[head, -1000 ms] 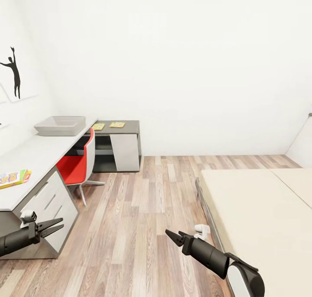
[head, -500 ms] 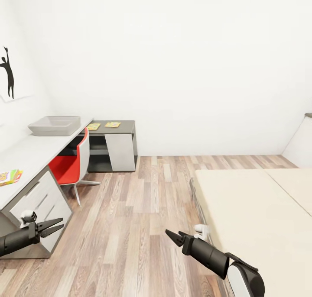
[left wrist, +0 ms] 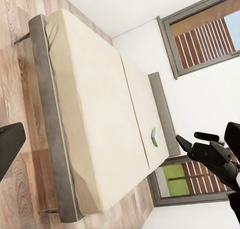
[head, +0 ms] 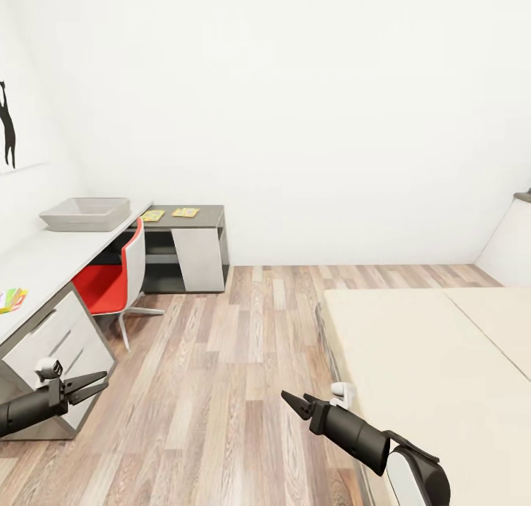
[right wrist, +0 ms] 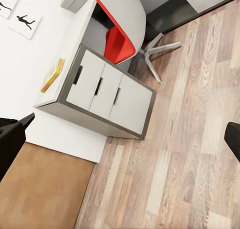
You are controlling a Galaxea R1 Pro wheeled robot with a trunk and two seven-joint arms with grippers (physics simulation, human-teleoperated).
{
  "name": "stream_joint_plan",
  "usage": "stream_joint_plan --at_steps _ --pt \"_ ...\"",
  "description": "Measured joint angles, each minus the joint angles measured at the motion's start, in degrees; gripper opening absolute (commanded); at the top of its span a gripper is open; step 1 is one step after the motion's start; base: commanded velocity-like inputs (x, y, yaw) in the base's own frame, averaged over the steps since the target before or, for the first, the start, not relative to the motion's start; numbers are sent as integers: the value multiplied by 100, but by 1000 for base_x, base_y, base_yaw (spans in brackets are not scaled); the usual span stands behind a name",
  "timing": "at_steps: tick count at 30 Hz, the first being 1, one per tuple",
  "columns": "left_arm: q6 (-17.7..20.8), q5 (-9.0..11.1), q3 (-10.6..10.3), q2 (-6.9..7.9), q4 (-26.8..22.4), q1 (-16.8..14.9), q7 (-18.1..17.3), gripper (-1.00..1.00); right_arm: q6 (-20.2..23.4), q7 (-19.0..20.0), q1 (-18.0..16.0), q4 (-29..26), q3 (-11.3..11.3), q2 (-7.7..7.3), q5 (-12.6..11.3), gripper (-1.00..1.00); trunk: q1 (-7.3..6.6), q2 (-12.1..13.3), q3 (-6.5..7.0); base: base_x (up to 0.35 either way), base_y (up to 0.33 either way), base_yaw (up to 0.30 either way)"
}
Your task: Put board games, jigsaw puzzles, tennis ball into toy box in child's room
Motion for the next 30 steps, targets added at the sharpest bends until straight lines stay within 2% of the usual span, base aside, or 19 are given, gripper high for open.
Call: stream_joint_plan --at_steps 30 --pt "0 -1 1 0 0 0 0 100 0 9 0 0 0 -8 0 100 0 0 0 -25 -2 0"
